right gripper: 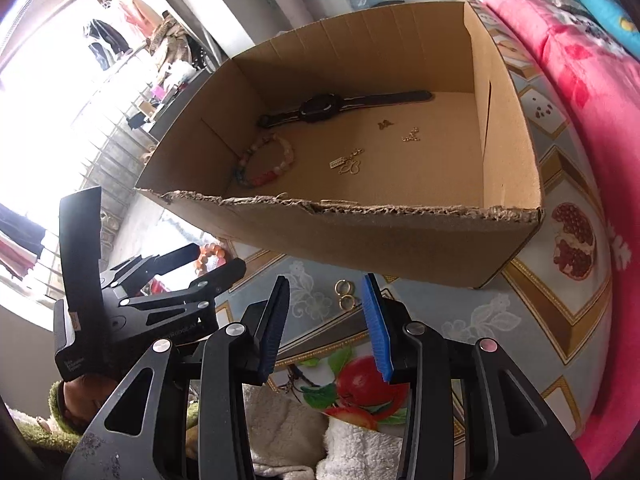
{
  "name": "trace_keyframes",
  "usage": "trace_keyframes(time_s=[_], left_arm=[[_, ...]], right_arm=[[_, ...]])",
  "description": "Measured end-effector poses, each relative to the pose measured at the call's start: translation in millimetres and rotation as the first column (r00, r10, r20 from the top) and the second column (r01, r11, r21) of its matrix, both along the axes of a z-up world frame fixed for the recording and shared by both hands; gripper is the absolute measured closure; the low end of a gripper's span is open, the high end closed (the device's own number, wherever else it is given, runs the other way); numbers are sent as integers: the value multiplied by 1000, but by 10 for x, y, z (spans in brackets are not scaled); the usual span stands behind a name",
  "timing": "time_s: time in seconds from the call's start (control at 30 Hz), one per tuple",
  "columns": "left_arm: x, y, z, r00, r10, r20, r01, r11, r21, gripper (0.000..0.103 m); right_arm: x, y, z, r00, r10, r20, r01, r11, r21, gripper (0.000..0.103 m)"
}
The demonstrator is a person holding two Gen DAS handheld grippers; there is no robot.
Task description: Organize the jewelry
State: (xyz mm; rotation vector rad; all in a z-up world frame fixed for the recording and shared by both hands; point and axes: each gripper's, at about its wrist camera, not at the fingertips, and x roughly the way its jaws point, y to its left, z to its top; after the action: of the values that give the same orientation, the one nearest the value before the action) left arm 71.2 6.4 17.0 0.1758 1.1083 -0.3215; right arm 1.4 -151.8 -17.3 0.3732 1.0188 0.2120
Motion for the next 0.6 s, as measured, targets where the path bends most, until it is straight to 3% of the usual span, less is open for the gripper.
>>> trace_keyframes(time_s=[0.2, 0.6], left_arm=[[1, -33, -1, 1000, -1, -5, 1, 1000, -2, 32], [45, -182, 17, 1000, -26, -13, 26, 1000, -13, 32]], right_arm=[[60, -110, -56, 999, -51, -15, 51, 998, 25, 66], [127, -132, -79, 998, -41, -46, 44, 998, 55, 67]])
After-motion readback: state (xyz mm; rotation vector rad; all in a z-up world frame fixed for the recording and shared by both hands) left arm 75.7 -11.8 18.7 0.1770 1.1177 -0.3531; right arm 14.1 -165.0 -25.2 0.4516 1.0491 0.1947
